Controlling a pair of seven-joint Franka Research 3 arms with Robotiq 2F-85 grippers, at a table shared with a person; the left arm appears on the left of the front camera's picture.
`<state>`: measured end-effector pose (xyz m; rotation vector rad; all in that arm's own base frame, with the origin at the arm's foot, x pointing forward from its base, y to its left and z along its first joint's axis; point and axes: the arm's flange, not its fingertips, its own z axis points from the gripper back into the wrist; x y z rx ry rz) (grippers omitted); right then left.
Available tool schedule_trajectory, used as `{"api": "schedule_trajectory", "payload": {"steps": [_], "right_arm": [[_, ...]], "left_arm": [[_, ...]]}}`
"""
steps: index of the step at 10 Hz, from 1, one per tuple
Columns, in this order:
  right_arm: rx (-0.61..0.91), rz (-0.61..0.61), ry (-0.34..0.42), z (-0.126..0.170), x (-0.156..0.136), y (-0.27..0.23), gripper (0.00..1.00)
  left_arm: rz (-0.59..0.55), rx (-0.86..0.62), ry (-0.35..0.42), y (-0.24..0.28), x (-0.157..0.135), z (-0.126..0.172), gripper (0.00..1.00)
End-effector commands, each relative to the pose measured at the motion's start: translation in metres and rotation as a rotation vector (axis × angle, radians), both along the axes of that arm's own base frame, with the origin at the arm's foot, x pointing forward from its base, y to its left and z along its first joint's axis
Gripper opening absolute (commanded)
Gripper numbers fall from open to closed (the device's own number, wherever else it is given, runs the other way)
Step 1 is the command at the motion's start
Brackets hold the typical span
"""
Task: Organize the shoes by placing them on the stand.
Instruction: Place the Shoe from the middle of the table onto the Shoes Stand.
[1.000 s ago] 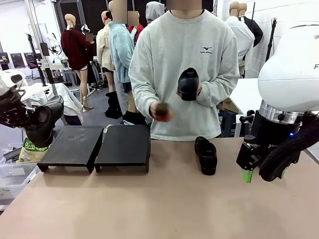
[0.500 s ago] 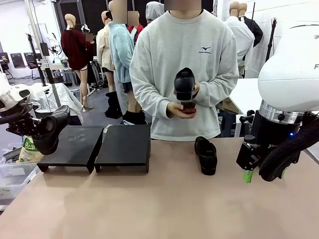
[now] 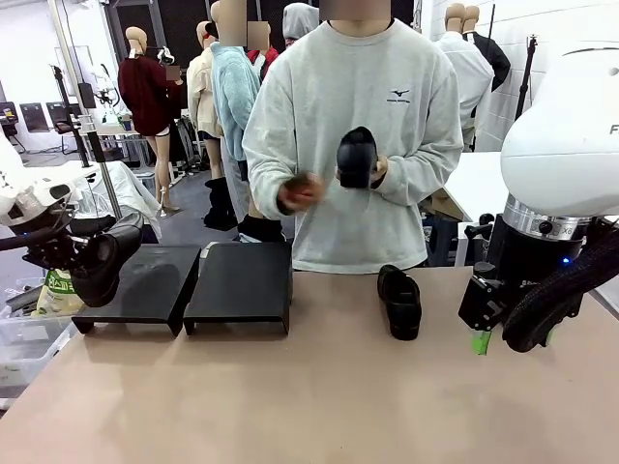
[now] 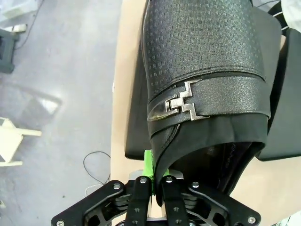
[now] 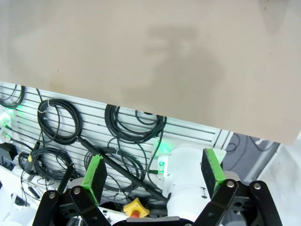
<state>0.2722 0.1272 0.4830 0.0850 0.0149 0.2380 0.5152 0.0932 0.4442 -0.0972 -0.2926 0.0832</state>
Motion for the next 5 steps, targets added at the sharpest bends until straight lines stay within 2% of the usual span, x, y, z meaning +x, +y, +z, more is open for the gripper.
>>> {"api": "schedule_trajectory", "payload": {"steps": [1, 5], "right_arm": [[0.012, -0.012, 0.006, -0.001, -0.001, 0.003, 1.00], [0.012, -0.012, 0.006, -0.001, -0.001, 0.003, 1.00]], "left_arm": [[0.013, -0.033, -0.028, 0.011, 0.015, 0.004, 0.00], [0.053, -0.082, -0.014, 0.024, 0.023, -0.010, 0.00]]}}
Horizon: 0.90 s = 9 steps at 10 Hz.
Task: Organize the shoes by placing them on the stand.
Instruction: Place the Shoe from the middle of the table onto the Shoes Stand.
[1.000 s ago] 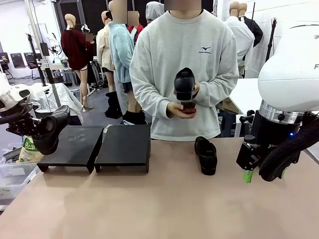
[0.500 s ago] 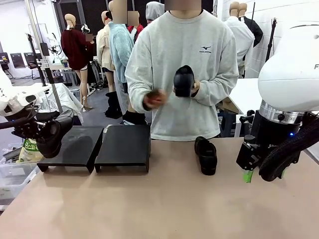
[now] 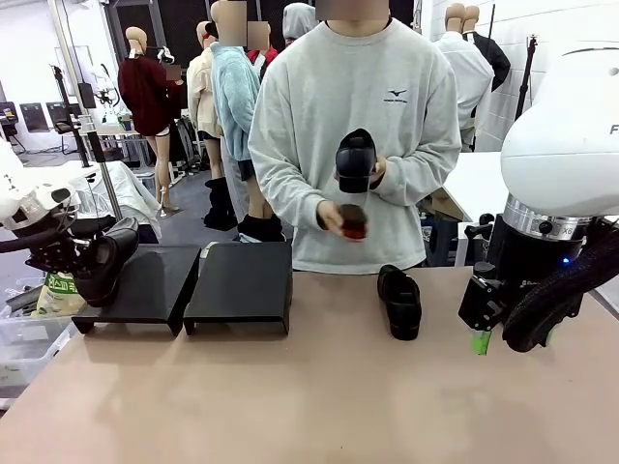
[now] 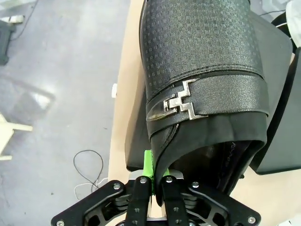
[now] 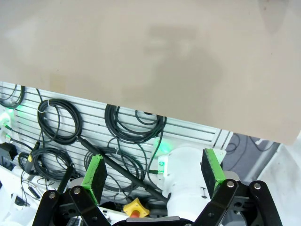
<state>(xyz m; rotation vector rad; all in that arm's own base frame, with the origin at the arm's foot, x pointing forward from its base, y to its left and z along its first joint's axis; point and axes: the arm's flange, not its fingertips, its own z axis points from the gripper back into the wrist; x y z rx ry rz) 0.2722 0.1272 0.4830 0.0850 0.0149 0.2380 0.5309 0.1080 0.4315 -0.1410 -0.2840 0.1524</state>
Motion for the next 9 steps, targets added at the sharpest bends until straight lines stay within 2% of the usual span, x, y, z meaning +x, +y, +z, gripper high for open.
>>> {"api": "schedule_trajectory", "payload": {"steps": [1, 3, 4, 8, 9], "right_arm": [[0.012, -0.012, 0.006, -0.0008, -0.0012, 0.0030, 1.00], [0.012, -0.012, 0.006, -0.0008, -0.0012, 0.0030, 1.00], [0.012, -0.012, 0.006, -0.0008, -0.0012, 0.0030, 1.00], [0.012, -0.012, 0.006, -0.0008, -0.0012, 0.0030, 1.00], [0.012, -0.012, 0.006, -0.0008, -0.0012, 0.0030, 1.00]], "left_arm": [[-0.002, -0.031, -0.013, 0.0099, 0.0083, 0.0016, 0.00], [-0.024, -0.029, 0.029, 0.0105, 0.0103, -0.0008, 0.00], [-0.025, -0.028, 0.043, 0.0109, 0.0105, -0.0010, 0.10], [-0.006, -0.026, 0.094, 0.0104, 0.0094, -0.0007, 0.90], [0.006, -0.019, 0.092, 0.0102, 0.0091, 0.0009, 1.00]]}}
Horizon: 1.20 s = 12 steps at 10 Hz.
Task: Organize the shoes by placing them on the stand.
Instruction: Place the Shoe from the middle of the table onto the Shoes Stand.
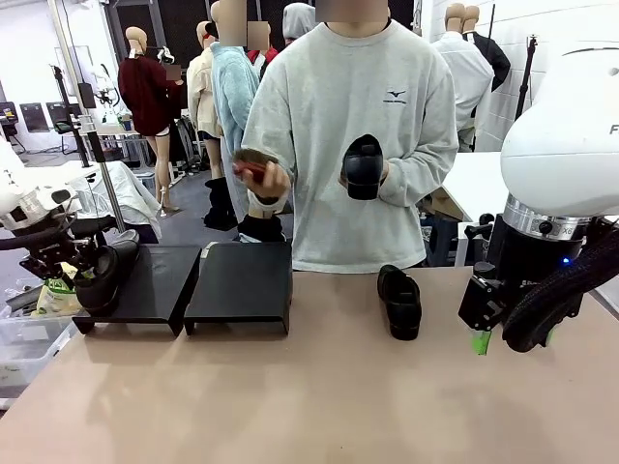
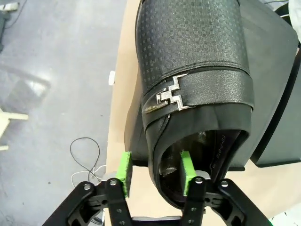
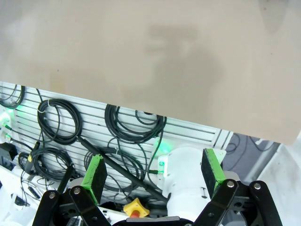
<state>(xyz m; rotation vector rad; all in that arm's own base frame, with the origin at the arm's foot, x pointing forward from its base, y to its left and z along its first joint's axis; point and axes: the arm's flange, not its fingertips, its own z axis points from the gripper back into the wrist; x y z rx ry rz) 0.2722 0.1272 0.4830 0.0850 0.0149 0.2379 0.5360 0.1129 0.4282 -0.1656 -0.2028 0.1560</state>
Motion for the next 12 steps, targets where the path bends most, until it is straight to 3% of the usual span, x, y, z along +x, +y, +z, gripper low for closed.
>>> {"api": "schedule_trajectory", "payload": {"steps": [1, 5, 7, 8, 12], "right_arm": [[0.012, -0.012, 0.006, -0.001, -0.001, 0.003, 1.00], [0.012, -0.012, 0.006, -0.001, -0.001, 0.003, 1.00], [0.012, -0.012, 0.006, -0.001, -0.001, 0.003, 1.00], [0.012, -0.012, 0.006, -0.001, -0.001, 0.003, 1.00], [0.012, -0.012, 0.006, -0.001, -0.001, 0.003, 1.00]], "left_arm": [[0.027, 0.026, 0.014, 0.003, 0.002, 0.010, 1.00], [0.038, 0.051, 0.000, -0.001, 0.000, 0.027, 1.00], [0.140, 0.022, 0.050, 0.004, 0.000, 0.036, 1.00], [0.029, 0.036, -0.012, 0.000, 0.000, 0.024, 1.00], [0.029, 0.036, -0.012, 0.000, 0.000, 0.024, 1.00]]}}
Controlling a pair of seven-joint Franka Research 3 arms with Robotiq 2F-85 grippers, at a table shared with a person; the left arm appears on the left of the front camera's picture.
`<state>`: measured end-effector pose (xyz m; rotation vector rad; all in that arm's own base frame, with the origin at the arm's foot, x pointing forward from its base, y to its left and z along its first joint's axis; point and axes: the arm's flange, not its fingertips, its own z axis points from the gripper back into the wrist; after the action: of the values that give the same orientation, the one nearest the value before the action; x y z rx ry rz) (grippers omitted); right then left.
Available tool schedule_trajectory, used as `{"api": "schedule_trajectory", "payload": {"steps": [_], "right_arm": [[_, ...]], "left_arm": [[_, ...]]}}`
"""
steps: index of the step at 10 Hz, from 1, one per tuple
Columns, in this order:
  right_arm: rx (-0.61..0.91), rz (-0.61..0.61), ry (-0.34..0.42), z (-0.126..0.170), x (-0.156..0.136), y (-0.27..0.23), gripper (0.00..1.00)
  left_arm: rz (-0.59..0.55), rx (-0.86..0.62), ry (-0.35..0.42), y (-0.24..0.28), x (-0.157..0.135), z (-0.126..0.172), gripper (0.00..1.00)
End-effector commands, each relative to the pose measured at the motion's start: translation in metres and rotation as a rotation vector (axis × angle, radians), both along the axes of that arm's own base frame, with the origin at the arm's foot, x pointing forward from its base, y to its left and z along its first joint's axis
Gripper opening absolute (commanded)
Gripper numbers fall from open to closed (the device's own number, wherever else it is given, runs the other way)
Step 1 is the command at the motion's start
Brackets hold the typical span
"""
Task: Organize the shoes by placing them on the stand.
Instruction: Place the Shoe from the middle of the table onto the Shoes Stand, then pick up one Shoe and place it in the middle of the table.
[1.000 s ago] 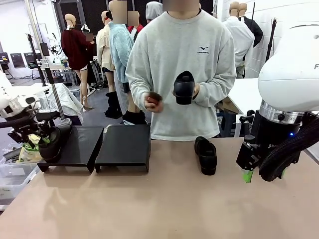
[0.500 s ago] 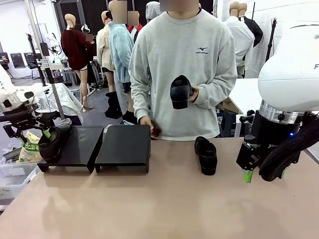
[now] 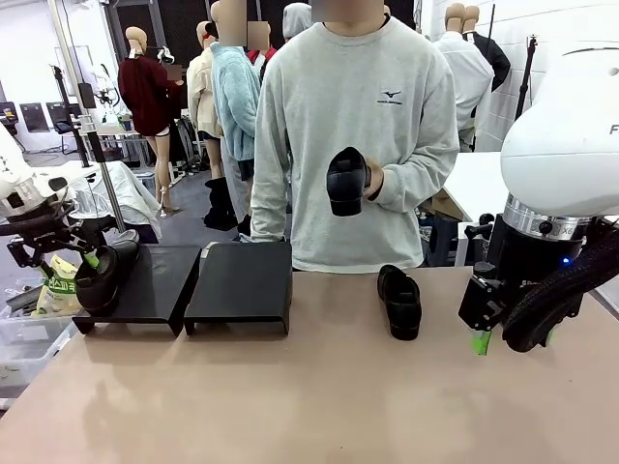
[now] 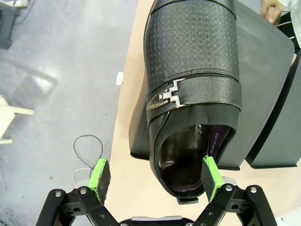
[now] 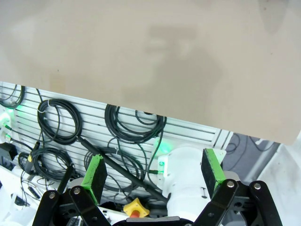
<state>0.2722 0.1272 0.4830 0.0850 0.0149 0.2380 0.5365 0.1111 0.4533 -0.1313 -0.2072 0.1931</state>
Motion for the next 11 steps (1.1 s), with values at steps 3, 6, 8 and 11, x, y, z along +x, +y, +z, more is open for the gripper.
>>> {"api": "schedule_trajectory", "payload": {"steps": [3, 6, 8, 11], "right_arm": [[0.012, -0.012, 0.006, -0.001, -0.001, 0.003, 1.00], [0.012, -0.012, 0.006, -0.001, -0.001, 0.003, 1.00], [0.012, -0.012, 0.006, -0.001, -0.001, 0.003, 1.00], [0.012, -0.012, 0.006, -0.001, -0.001, 0.003, 1.00]], "left_arm": [[-0.012, 0.006, -0.013, 0.002, 0.000, -0.001, 1.00], [-0.012, 0.006, -0.013, 0.002, 0.000, -0.001, 1.00], [-0.012, 0.006, -0.013, 0.002, 0.000, -0.001, 1.00], [-0.083, 0.036, -0.094, -0.027, -0.026, 0.016, 1.00]]}}
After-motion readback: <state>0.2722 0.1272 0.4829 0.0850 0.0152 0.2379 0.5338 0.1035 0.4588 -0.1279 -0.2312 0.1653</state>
